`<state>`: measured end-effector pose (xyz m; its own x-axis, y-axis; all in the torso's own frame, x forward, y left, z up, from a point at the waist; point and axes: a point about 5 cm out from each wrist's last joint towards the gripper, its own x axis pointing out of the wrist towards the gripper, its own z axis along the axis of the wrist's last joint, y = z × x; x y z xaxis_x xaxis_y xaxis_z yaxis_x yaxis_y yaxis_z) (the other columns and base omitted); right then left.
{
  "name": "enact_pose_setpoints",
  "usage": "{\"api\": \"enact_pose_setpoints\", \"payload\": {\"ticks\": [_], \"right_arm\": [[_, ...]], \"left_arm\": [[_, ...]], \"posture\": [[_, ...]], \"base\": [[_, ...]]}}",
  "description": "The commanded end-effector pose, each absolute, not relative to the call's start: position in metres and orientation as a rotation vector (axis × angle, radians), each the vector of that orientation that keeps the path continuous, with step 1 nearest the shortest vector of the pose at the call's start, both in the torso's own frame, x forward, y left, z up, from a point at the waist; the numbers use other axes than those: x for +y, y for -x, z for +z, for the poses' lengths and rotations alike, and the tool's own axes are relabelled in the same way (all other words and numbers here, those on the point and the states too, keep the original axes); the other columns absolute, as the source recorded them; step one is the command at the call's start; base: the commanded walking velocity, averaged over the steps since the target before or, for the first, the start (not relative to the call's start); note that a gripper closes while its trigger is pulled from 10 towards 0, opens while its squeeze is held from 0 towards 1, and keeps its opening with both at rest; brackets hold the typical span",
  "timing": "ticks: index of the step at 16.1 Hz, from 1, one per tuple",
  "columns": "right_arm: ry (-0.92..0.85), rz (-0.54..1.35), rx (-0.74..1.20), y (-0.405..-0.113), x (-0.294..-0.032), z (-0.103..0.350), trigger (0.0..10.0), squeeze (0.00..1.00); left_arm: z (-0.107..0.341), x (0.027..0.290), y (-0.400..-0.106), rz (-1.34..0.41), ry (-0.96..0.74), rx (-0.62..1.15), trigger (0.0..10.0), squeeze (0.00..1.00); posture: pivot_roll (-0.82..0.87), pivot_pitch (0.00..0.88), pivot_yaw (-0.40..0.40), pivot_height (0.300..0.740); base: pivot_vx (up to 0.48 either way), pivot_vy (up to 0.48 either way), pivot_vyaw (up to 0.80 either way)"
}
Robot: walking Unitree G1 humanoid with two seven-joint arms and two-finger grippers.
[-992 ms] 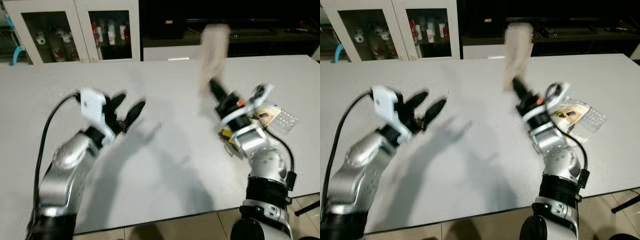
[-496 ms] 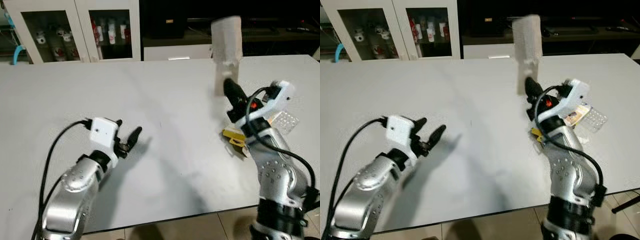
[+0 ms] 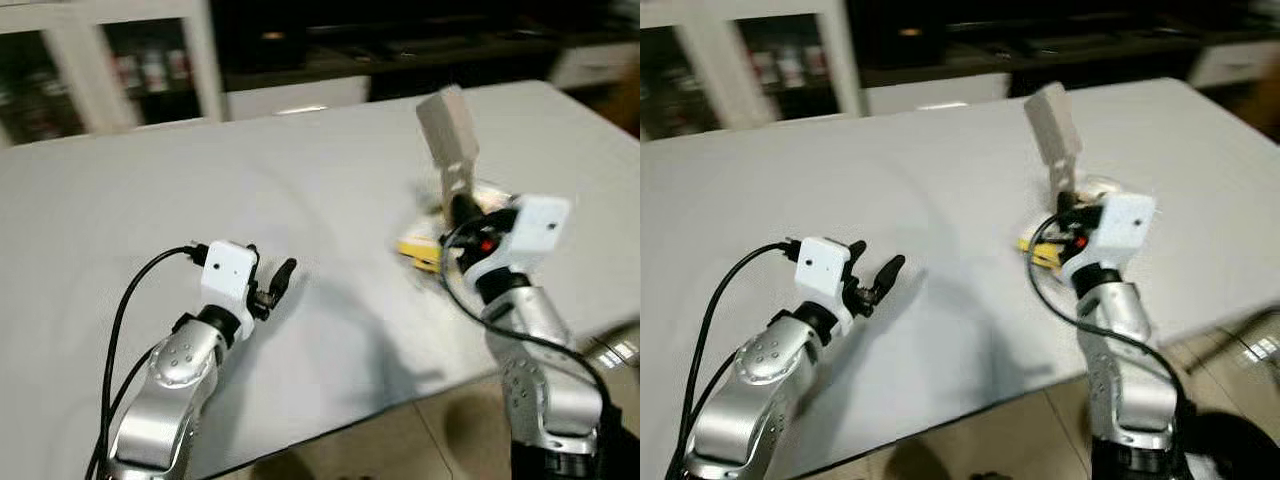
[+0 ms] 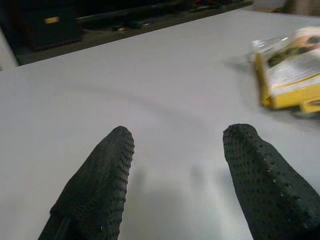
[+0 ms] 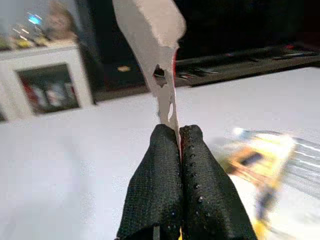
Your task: Picking trash to rubbish bin
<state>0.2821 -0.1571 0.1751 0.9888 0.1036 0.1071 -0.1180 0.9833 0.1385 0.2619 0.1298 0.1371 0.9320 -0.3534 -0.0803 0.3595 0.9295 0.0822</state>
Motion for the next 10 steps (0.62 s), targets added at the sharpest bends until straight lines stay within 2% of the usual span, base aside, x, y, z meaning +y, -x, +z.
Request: {"api": "enact_pose_setpoints", "payload": {"ticks": [1,5,7,8,10], "right_arm": [[-0.095,0.100,-0.161,-0.279,-0.156,0.185,10.0,0.00],[-0.008,0.115,-0.159,-0.284,-0.156,0.187,10.0,0.00],[0.010,0.154,-0.132,-0.284,-0.151,0.183,10.0,0.00],[0.006,0.181,-0.113,-0.282,-0.146,0.180,10.0,0.00],[-0.014,0.196,-0.090,-0.279,-0.141,0.176,10.0,0.00]], "left_arm": [[0.141,0.130,-0.262,-0.345,-0.064,0.056,10.0,0.00],[0.143,0.139,-0.260,-0.295,-0.124,0.026,10.0,0.00],[0.145,0.152,-0.258,-0.207,-0.185,-0.004,10.0,0.00],[0.144,0.157,-0.252,-0.188,-0.161,0.015,10.0,0.00],[0.145,0.161,-0.245,-0.185,-0.105,0.035,10.0,0.00]], "posture": [[-0.03,0.000,-0.030,0.740],[-0.01,0.000,-0.071,0.740],[0.00,0.000,-0.097,0.740],[0.00,0.000,-0.126,0.740],[0.01,0.000,-0.133,0.740]], "base": [[0.000,0.000,-0.76],[0.000,0.000,-0.76],[0.000,0.000,-0.76],[0.000,0.000,-0.76],[0.000,0.000,-0.76]]}}
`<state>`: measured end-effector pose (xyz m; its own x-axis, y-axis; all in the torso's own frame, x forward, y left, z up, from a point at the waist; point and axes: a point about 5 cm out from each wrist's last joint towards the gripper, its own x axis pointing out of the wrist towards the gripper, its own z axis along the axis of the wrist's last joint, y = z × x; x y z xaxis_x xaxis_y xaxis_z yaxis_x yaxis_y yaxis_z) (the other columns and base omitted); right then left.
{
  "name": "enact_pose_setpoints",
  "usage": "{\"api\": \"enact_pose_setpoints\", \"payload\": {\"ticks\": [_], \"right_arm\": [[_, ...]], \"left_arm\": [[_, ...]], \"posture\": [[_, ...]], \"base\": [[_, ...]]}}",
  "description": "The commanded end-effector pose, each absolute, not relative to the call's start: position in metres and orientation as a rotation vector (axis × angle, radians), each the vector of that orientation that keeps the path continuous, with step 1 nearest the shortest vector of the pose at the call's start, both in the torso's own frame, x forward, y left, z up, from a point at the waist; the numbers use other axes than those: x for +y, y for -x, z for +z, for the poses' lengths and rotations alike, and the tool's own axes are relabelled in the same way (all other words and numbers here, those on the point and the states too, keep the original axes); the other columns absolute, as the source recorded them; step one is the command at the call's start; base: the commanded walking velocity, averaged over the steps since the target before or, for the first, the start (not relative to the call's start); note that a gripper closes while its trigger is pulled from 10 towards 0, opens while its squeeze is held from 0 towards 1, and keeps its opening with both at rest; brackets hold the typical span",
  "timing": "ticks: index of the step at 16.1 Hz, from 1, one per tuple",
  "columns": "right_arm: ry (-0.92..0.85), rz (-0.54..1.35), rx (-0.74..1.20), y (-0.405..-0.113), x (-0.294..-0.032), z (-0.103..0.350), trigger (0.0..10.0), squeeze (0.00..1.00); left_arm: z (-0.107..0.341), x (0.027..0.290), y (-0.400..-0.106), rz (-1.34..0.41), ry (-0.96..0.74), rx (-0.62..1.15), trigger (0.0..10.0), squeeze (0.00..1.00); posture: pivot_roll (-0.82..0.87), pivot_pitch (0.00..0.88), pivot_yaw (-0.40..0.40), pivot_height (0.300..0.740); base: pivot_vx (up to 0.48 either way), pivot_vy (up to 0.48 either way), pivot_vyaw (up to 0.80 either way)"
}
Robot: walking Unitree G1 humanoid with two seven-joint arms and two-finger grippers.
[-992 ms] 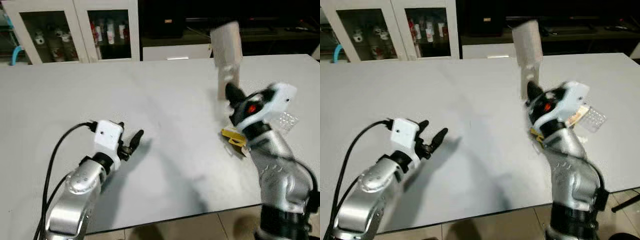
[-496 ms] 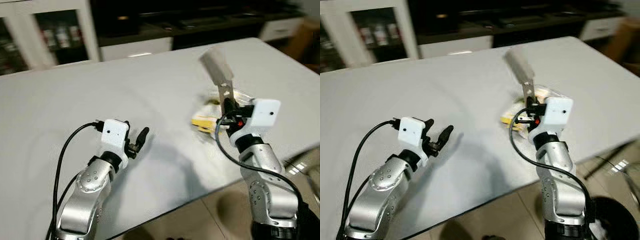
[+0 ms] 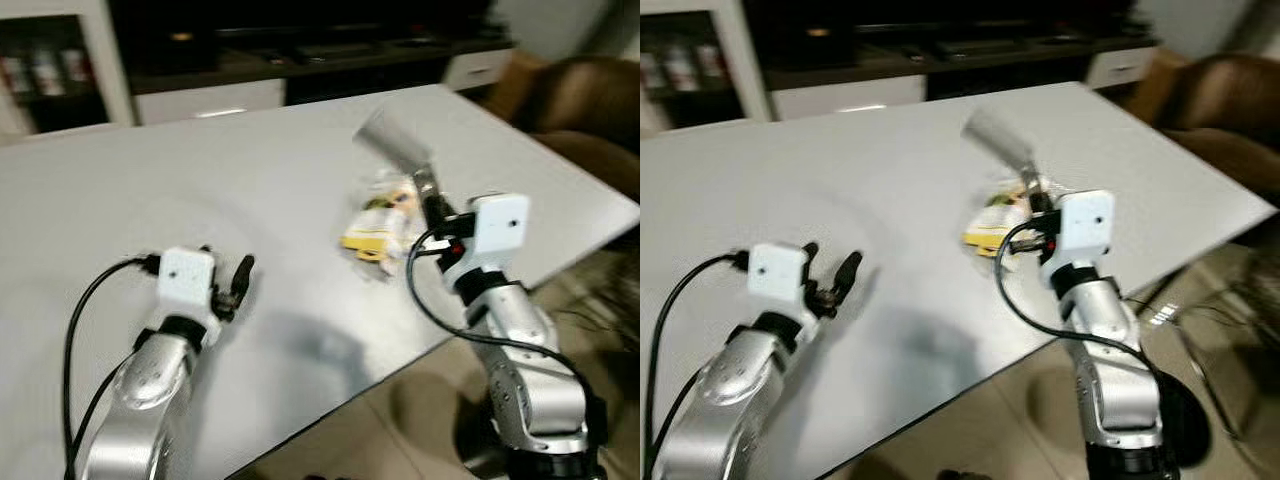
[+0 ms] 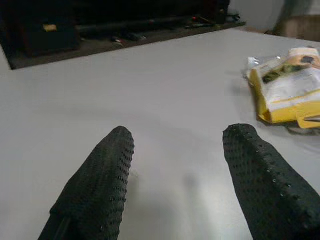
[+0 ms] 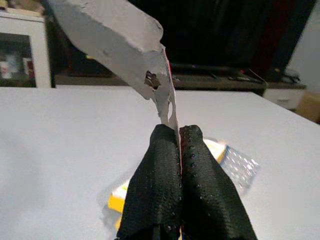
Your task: Picking trash to rubbish bin
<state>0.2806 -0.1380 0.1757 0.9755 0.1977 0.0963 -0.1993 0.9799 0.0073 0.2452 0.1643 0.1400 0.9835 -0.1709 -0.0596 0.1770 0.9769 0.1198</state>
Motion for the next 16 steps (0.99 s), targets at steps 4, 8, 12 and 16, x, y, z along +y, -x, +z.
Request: {"api": "enact_pose_setpoints", "payload": {"ticks": [4,8,12,16], "right_arm": [[-0.044,0.123,-0.068,-0.272,-0.151,0.170,10.0,0.00],[-0.047,0.086,-0.059,-0.263,-0.155,0.168,10.0,0.00],[-0.049,0.084,-0.039,-0.257,-0.155,0.167,10.0,0.00],[-0.048,0.115,-0.023,-0.256,-0.151,0.167,10.0,0.00]], "left_arm": [[0.150,0.161,-0.245,-0.208,-0.144,0.004,10.0,0.00],[0.155,0.160,-0.249,-0.240,-0.146,-0.018,10.0,0.00],[0.155,0.159,-0.249,-0.239,-0.128,-0.019,10.0,0.00],[0.152,0.158,-0.246,-0.230,-0.116,-0.013,10.0,0.00]], "posture": [[0.00,0.000,-0.100,0.740],[-0.01,0.000,-0.081,0.740],[-0.02,0.000,-0.092,0.740],[-0.02,0.000,-0.105,0.740]], "base": [[0.000,0.000,-0.76],[0.000,0.000,-0.76],[0.000,0.000,-0.76],[0.000,0.000,-0.76]]}}
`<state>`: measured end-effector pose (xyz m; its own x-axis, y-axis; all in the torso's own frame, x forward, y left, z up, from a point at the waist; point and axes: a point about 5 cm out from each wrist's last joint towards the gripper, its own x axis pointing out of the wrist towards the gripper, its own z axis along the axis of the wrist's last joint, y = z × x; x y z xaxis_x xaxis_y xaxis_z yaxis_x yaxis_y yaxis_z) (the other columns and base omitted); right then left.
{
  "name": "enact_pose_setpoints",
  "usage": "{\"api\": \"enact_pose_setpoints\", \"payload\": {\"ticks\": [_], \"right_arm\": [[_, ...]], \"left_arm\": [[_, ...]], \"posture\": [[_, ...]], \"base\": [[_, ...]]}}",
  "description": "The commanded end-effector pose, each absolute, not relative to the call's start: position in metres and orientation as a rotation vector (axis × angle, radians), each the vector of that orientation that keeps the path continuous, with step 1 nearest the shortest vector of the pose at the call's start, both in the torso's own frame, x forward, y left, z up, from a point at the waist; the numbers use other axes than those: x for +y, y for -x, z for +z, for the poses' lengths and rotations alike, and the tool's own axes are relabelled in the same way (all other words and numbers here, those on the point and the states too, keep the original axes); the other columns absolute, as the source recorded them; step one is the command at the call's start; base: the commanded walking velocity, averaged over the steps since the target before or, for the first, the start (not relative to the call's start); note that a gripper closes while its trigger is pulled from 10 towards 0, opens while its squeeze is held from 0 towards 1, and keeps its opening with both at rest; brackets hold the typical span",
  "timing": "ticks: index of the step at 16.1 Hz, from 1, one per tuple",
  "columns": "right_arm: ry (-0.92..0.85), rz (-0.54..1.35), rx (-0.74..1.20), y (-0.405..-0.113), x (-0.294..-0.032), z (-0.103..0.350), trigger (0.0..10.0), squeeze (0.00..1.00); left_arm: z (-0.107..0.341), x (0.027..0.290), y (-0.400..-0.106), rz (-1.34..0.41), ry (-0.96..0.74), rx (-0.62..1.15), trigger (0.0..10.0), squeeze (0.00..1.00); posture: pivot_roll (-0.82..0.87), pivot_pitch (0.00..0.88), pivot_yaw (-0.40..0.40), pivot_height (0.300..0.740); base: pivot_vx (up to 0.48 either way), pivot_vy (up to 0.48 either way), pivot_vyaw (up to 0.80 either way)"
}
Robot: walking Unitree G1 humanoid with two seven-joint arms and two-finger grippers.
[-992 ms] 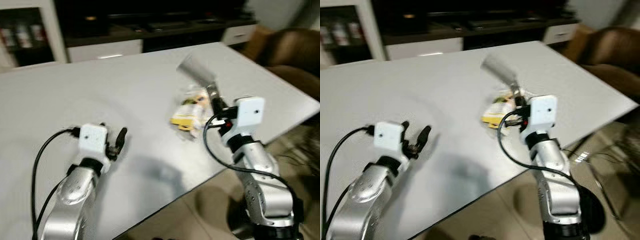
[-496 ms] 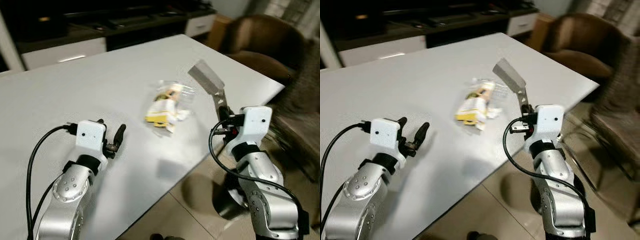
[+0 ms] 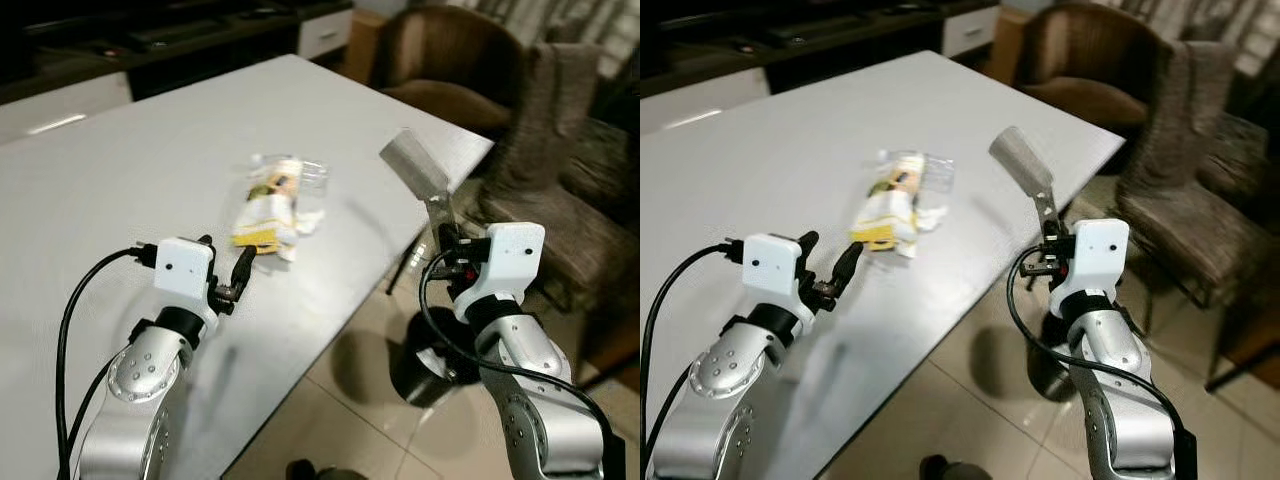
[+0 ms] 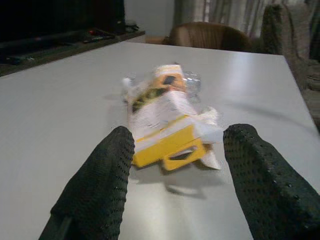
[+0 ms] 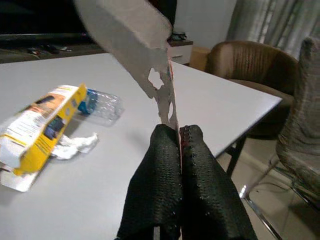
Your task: Picking trash to rubbish bin
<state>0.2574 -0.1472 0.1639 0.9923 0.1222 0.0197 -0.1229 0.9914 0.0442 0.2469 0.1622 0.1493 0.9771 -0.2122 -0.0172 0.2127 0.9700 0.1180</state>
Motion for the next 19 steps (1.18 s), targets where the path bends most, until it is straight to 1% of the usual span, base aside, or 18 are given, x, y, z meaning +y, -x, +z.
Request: {"api": "enact_pose_setpoints", "payload": {"ticks": [1,7,9,15,19], "right_arm": [[-0.048,0.119,-0.019,-0.255,-0.151,0.167,10.0,0.00],[-0.053,0.138,0.005,-0.253,-0.150,0.166,10.0,0.00],[-0.071,0.149,0.030,-0.253,-0.150,0.163,10.0,0.00],[-0.089,0.169,0.099,-0.248,-0.147,0.154,10.0,0.00],[-0.105,0.173,0.116,-0.246,-0.146,0.151,10.0,0.00]], "left_arm": [[0.151,0.158,-0.245,-0.230,-0.113,-0.011,10.0,0.00],[0.149,0.156,-0.244,-0.237,-0.102,-0.006,10.0,0.00],[0.148,0.155,-0.242,-0.242,-0.097,-0.002,10.0,0.00],[0.144,0.151,-0.238,-0.253,-0.068,0.016,10.0,0.00],[0.142,0.151,-0.237,-0.269,-0.086,0.033,10.0,0.00]], "posture": [[-0.02,0.000,-0.105,0.740],[-0.03,0.000,-0.126,0.740],[-0.02,0.000,-0.132,0.740],[-0.02,0.000,-0.132,0.740],[-0.02,0.000,-0.129,0.740]], "base": [[0.000,0.000,-0.77],[0.000,0.000,-0.76],[0.000,0.000,-0.53],[0.000,0.000,0.00],[0.000,0.000,0.00]]}}
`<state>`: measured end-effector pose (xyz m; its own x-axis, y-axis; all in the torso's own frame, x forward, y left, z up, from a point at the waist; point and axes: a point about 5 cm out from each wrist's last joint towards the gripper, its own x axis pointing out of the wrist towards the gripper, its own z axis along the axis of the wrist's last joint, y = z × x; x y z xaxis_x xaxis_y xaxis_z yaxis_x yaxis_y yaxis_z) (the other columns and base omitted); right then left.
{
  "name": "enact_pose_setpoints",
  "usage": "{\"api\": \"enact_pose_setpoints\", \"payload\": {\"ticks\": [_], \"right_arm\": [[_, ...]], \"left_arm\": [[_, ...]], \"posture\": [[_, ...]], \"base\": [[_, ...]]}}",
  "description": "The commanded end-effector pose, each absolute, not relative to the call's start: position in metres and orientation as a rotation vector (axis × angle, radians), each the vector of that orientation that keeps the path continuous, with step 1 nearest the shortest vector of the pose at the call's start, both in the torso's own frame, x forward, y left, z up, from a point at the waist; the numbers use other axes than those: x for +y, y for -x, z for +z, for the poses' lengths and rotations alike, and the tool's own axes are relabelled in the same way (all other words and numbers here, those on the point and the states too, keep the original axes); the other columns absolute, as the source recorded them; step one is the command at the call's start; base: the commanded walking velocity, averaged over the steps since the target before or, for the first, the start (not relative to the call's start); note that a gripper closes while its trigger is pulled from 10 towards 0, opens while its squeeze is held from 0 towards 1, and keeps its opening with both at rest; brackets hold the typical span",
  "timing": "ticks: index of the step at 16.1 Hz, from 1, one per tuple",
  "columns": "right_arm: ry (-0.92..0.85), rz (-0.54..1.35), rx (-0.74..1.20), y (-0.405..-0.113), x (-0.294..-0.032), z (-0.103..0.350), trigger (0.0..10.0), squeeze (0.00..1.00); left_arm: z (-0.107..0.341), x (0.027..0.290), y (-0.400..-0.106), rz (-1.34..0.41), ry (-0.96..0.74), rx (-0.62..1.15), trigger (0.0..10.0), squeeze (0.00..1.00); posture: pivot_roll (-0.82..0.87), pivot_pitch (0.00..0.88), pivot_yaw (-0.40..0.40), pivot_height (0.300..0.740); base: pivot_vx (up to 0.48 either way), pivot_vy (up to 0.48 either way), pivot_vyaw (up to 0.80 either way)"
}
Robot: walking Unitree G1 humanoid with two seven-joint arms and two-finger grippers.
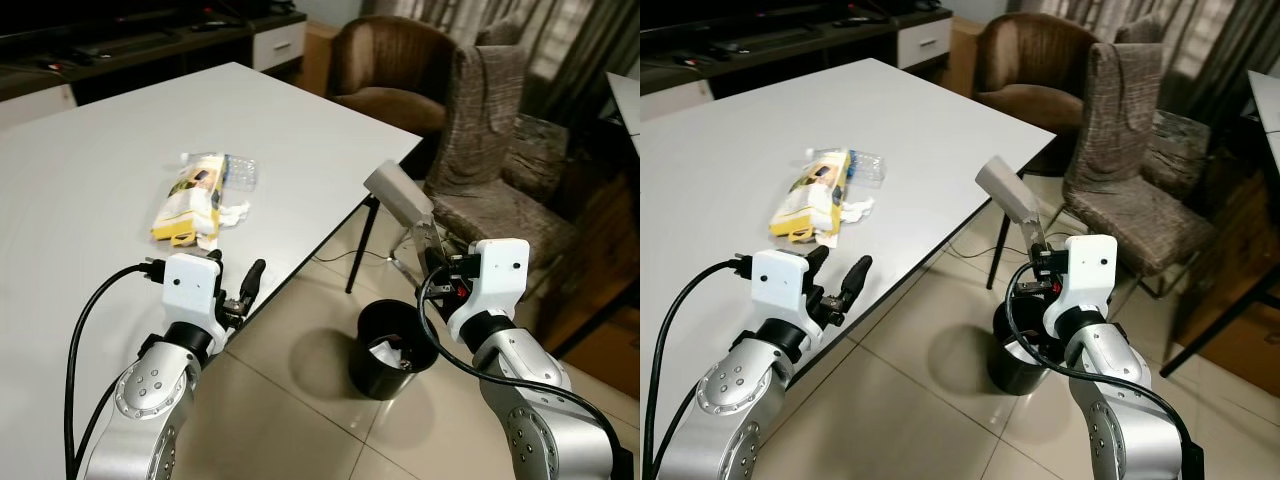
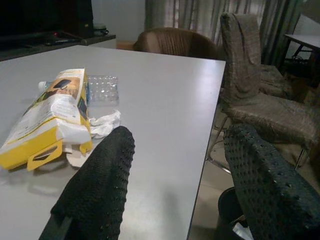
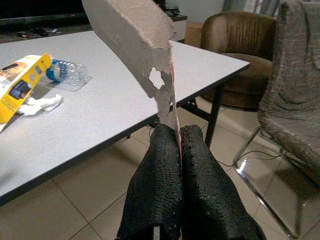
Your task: Picking trash to rubbish bin
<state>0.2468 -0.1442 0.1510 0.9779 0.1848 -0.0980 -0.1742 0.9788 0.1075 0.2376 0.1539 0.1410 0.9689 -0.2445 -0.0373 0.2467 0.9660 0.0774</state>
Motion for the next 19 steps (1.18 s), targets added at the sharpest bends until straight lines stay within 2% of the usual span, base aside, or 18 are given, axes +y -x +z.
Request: {"api": "enact_pose_setpoints", "payload": {"ticks": [1,9,19], "right_arm": [[-0.111,0.175,0.118,-0.246,-0.146,0.151,10.0,0.00],[-0.080,0.168,0.094,-0.249,-0.146,0.149,10.0,0.00],[-0.028,0.157,0.175,-0.236,-0.148,0.106,10.0,0.00]], "left_arm": [[0.140,0.151,-0.236,-0.274,-0.081,0.041,10.0,0.00],[0.148,0.158,-0.246,-0.206,-0.116,-0.013,10.0,0.00],[0.156,0.169,-0.274,-0.207,-0.195,-0.035,10.0,0.00]], "posture": [[-0.03,0.000,-0.125,0.740],[-0.02,0.000,-0.118,0.740],[-0.03,0.000,-0.057,0.740]], "base": [[0.000,0.000,0.00],[0.000,0.000,0.00],[0.351,0.000,0.00]]}}
